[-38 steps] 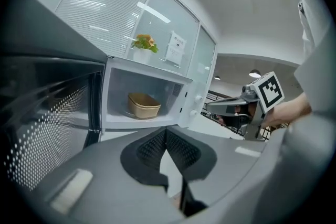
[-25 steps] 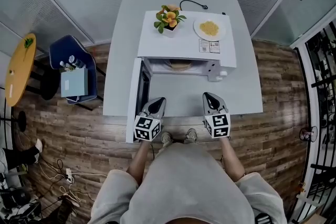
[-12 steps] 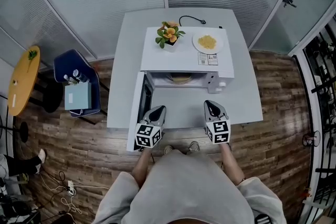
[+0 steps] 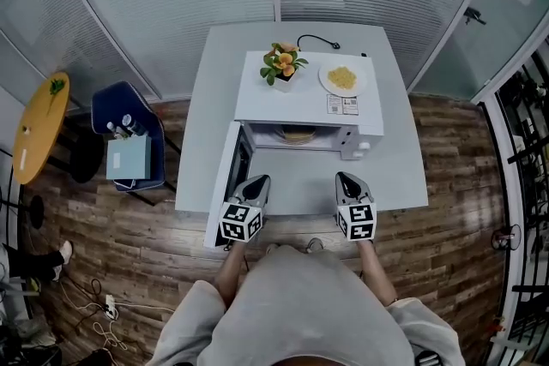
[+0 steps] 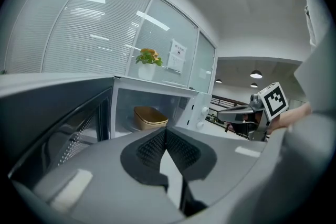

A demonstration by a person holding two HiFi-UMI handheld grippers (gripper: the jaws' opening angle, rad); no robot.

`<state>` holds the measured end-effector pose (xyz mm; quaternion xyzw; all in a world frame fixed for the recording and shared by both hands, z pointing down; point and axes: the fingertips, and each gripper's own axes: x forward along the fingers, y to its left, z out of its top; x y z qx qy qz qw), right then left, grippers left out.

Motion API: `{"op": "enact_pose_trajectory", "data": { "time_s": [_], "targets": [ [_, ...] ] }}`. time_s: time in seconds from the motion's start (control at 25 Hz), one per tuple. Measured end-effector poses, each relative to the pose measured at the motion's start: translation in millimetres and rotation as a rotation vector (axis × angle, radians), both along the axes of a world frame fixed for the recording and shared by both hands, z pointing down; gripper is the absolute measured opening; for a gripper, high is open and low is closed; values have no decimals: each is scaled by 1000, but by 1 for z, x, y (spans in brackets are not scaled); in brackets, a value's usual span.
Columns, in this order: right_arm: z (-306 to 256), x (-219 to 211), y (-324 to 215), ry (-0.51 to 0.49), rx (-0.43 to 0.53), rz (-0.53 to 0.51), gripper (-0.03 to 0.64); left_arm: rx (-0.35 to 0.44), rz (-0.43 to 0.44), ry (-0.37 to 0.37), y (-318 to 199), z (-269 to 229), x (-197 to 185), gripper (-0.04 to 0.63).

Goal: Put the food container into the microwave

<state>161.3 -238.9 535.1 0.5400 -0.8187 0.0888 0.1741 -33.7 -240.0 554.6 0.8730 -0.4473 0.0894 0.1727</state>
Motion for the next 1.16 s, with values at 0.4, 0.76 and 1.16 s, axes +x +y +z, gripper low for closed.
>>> {"op": "enact_pose_trajectory", "data": {
  "time_s": [0.4, 0.76, 1.16],
  "targets": [
    [2, 0, 3, 11, -15, -7, 12, 2, 4, -2, 1, -4, 1, 11],
    [4, -2, 6, 14, -20, -17, 12, 7, -1, 3, 1, -6, 2, 11],
    [9, -1, 11, 25, -37, -21, 12, 2, -6, -1, 3, -3, -1, 11]
  ]
}}
